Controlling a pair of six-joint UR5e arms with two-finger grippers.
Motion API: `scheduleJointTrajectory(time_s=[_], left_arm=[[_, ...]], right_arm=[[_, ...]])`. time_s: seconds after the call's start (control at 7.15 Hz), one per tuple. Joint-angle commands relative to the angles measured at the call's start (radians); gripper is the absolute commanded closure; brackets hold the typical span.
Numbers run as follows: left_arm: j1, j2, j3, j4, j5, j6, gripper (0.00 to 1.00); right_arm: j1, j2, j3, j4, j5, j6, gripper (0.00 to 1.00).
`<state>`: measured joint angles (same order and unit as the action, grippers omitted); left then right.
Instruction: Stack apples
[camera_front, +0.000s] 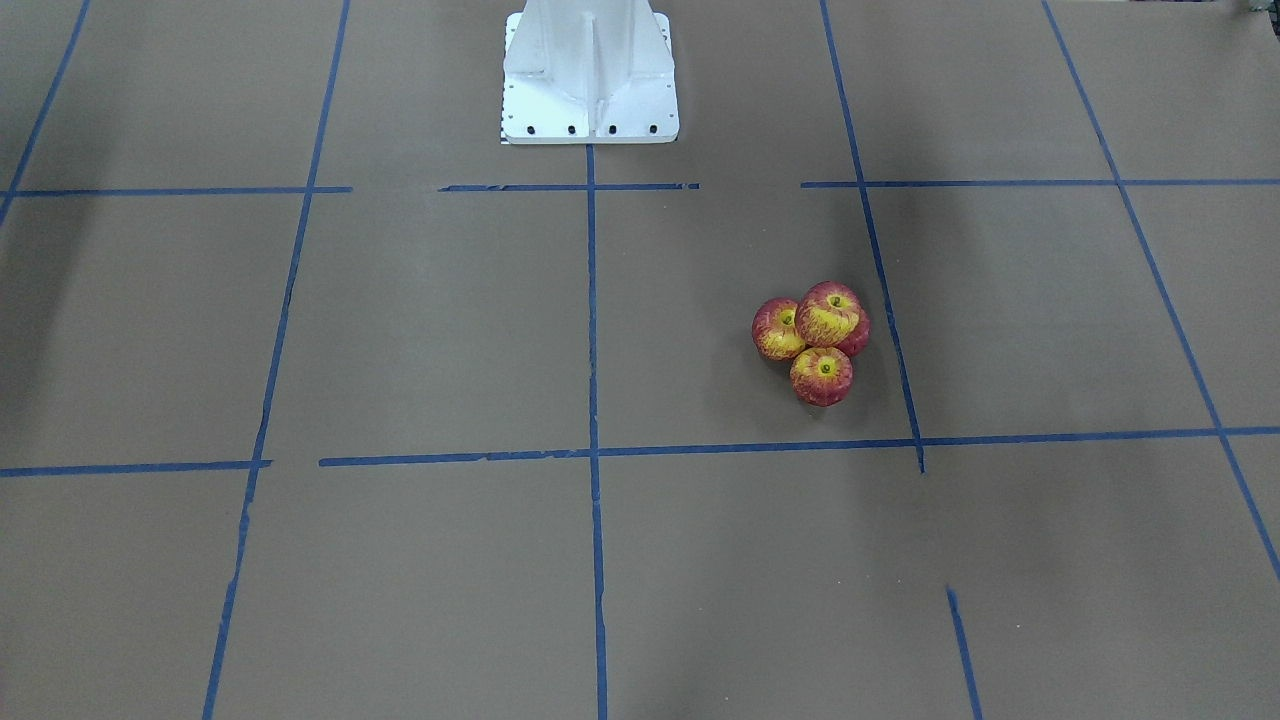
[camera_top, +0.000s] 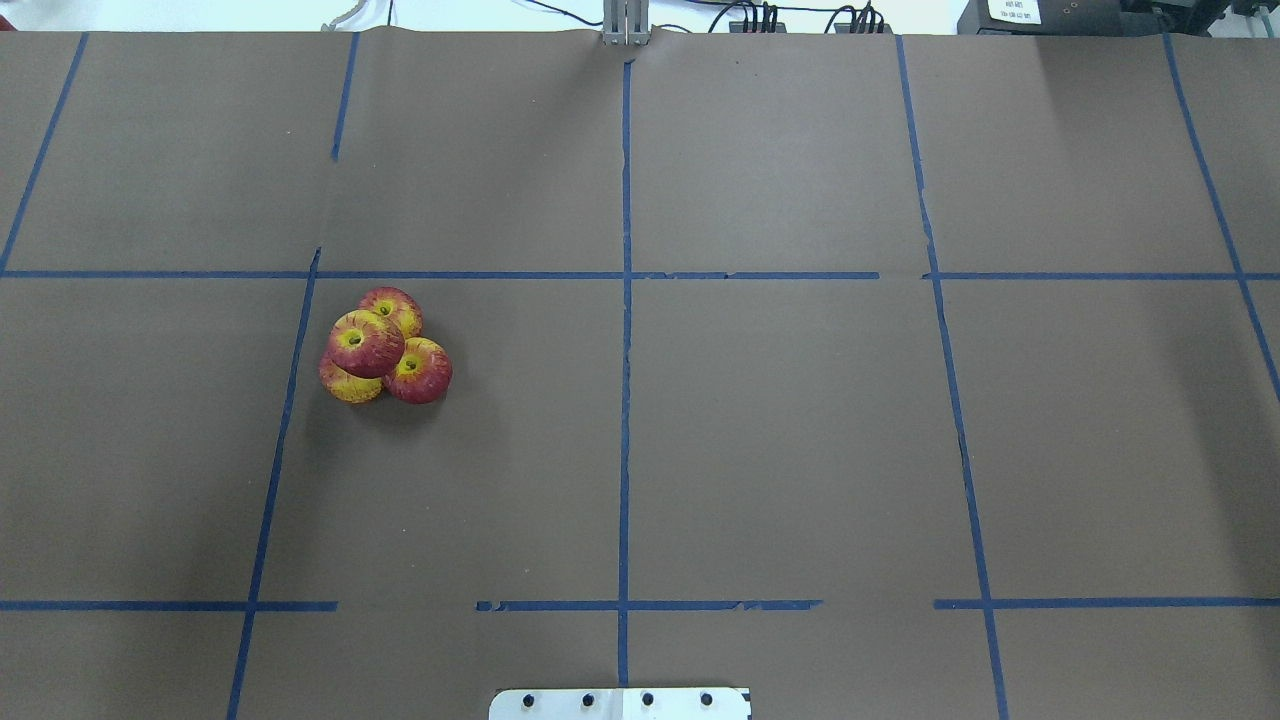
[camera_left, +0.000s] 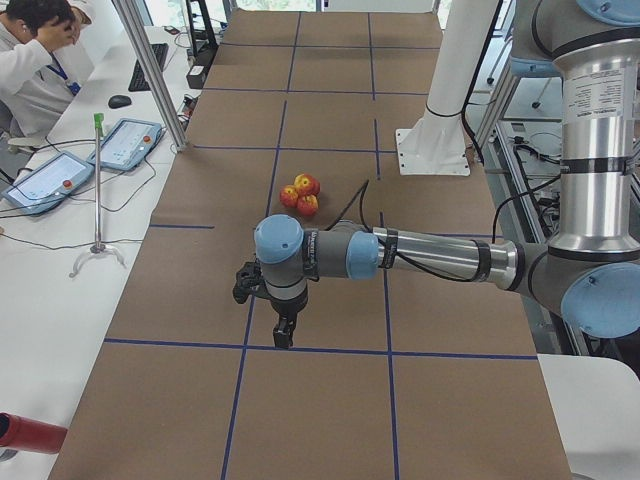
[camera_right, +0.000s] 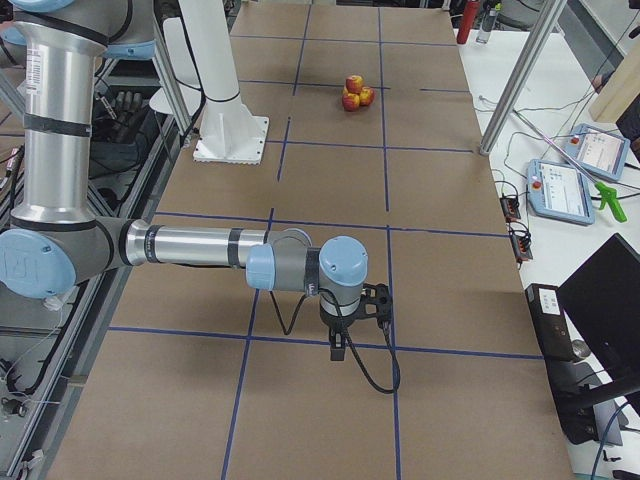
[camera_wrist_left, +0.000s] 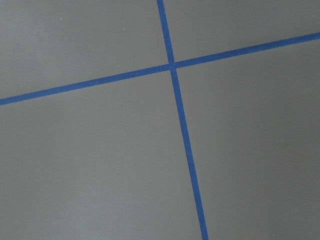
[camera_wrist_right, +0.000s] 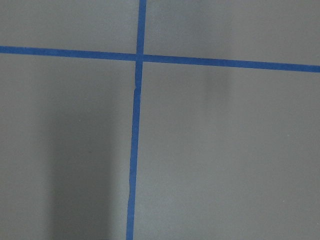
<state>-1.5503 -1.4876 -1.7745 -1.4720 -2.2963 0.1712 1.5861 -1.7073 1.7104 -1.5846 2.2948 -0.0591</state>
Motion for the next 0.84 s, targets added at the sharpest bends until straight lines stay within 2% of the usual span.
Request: scheduleJointTrajectory(time_s=[0.0, 0.28, 0.7], left_arm=[[-0.001, -0.006, -0.011, -0.004, 0.0, 0.001, 0.0], [0.001, -0.048, -0.01, 0.005, 0.001, 0.002, 0.0], [-0.001, -0.046, -0.017, 0.005, 0.001, 0.005, 0.0]], right_arm=[[0.0, 0.0, 0.0, 0.0, 0.0, -0.001, 0.0], [0.0, 0.0, 0.0, 0.0, 0.0, -0.001, 0.0], [0.0, 0.0, 0.0, 0.0, 0.0, -0.001, 0.0]])
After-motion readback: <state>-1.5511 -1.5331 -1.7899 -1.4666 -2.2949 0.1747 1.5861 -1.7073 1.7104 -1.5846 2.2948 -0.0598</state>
